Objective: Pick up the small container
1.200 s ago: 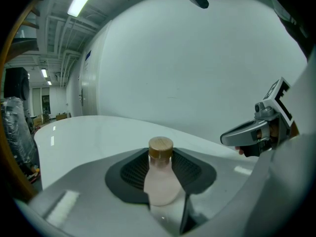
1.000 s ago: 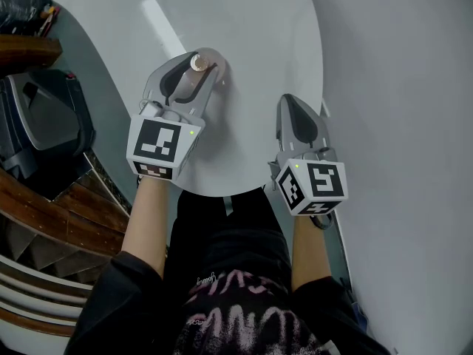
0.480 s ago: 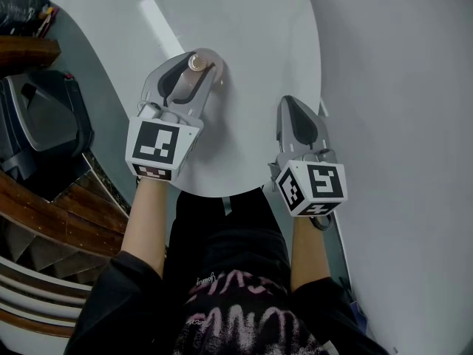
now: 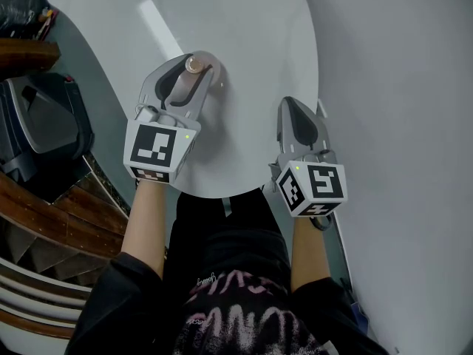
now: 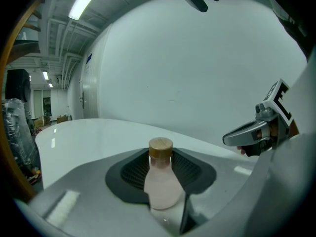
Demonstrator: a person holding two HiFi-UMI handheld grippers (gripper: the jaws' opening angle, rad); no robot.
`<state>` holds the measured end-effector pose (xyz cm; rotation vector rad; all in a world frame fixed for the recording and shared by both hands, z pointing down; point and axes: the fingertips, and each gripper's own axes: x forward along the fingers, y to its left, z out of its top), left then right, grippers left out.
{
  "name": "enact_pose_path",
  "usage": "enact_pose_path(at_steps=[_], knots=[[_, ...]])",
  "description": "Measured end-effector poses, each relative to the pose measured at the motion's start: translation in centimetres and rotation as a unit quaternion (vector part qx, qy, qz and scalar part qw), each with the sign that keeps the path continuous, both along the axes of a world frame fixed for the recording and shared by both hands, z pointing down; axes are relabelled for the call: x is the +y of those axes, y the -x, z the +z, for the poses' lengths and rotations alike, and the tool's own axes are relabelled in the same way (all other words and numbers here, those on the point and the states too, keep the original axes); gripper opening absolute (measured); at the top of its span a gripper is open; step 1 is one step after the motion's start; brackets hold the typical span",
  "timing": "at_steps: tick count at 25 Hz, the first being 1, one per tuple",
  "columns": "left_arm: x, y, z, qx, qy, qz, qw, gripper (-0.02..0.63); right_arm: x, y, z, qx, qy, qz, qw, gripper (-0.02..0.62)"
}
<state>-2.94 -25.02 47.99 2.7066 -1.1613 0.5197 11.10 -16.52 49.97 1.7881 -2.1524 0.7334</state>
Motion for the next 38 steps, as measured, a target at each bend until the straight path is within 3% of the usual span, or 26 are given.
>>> enact_pose_path(at_steps=[16, 33, 38], knots=[[0.3, 0.0, -2.1, -0.001, -0.008, -0.006, 0.9999, 0.143, -0.6, -0.7, -2.3, -0.005, -0.021, 0.001, 1.000, 0.021], [2.3, 3.2, -6.9, 0.012, -0.039, -0.016, 0.9991, 0.143, 0.4, 1.5, -7.2, 0.003, -0.062, 0.005, 0.998, 0.021], [2.6, 2.4, -7.9, 0.010, -0.046, -0.020, 0.9987, 0.143, 0.1, 0.2, -8.1, 0.002, -0.074, 0.005, 0.997, 0.021]])
